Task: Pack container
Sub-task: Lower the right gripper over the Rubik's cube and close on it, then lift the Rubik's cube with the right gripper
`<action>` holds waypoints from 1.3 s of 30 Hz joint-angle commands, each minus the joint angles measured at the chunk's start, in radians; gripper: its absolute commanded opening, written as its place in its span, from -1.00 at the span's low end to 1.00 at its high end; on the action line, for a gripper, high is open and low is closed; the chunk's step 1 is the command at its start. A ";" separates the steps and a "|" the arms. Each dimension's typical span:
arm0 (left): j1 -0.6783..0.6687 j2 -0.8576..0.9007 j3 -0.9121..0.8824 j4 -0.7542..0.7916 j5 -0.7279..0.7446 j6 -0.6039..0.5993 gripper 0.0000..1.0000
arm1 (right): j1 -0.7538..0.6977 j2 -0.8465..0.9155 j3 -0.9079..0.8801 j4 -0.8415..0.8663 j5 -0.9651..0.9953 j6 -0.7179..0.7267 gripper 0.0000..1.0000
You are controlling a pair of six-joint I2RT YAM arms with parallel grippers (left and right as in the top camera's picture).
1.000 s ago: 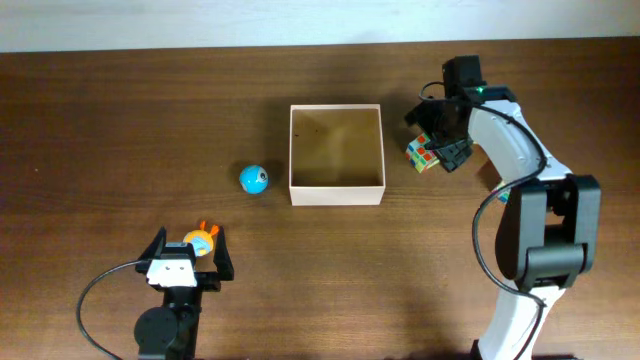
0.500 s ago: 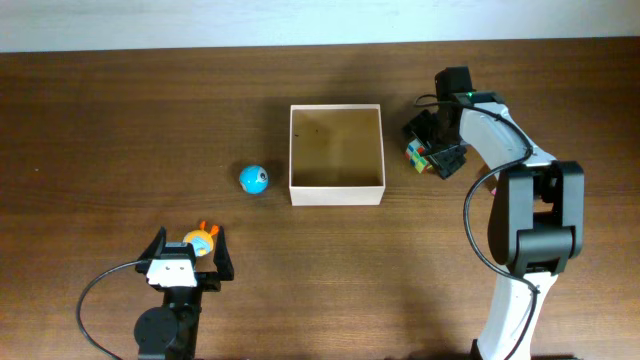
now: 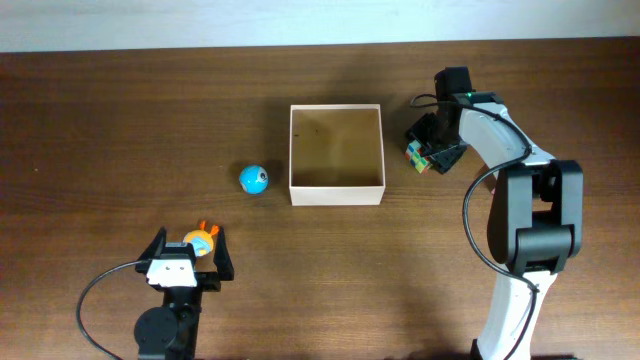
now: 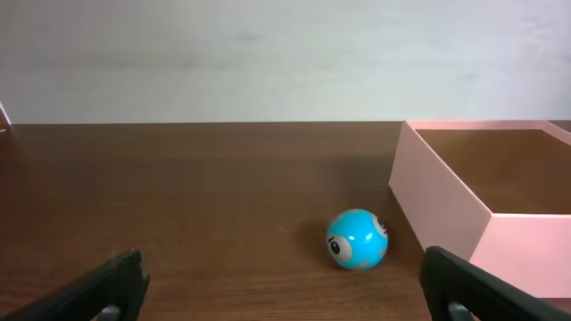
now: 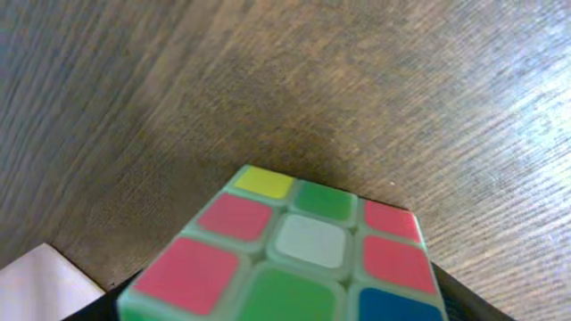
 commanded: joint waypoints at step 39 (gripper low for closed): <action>0.000 -0.008 -0.003 -0.003 0.014 0.015 0.99 | -0.003 0.020 0.284 -0.283 0.029 -0.768 0.39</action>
